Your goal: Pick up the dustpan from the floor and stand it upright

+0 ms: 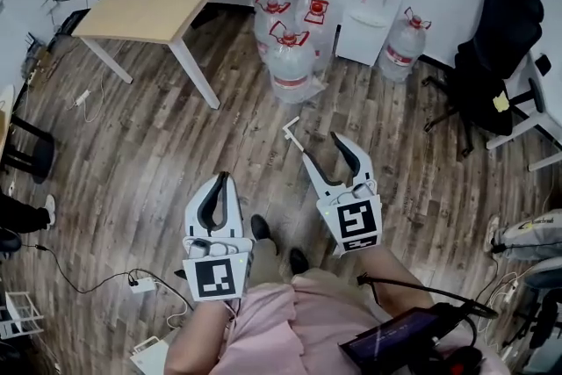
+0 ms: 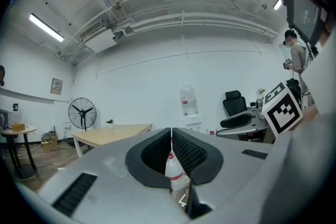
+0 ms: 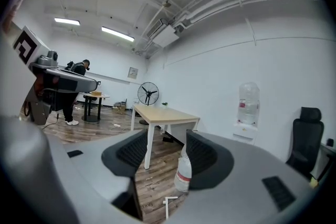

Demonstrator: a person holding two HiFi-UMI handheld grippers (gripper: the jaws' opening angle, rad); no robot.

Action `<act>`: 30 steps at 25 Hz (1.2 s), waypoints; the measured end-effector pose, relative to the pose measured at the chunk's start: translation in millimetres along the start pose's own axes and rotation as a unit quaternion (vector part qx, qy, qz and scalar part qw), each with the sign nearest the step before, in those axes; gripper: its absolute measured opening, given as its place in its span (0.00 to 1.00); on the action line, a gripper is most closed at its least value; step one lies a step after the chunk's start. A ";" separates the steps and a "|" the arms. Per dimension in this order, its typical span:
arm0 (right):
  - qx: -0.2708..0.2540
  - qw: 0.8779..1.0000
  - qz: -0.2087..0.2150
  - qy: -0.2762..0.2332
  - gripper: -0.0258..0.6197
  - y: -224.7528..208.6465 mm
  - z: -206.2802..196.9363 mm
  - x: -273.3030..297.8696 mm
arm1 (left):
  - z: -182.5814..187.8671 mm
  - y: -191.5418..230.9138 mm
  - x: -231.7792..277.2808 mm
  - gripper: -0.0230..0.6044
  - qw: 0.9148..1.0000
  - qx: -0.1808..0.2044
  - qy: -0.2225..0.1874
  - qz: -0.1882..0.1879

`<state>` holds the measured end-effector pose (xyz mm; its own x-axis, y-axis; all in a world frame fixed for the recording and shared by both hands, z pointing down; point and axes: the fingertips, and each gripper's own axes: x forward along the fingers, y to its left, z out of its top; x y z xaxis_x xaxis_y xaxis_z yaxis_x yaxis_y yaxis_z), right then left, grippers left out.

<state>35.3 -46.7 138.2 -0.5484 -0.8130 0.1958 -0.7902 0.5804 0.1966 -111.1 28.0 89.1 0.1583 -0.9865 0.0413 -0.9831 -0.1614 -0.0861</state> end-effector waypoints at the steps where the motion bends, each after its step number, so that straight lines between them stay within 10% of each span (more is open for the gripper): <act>1: -0.001 1.000 0.001 0.003 0.40 -1.1 -1.6 9.0 | -2.5 5.5 6.9 0.07 1.000 -0.002 0.000 0.000; 19: -0.023 0.998 -0.038 0.042 0.38 -32.3 14.8 229.5 | -27.5 150.9 195.3 0.07 0.998 -0.034 -0.007 -0.044; 30: -0.022 0.997 -0.040 0.061 0.38 -56.9 -0.4 291.1 | -62.3 158.0 269.9 0.07 0.994 -0.033 0.032 -0.096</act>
<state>-79.3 -316.4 184.3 -0.4450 -0.8459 0.2938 -0.8156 0.5184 0.2571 -229.4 -262.1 148.6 0.3399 -0.9335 0.1147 -0.9395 -0.3426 -0.0043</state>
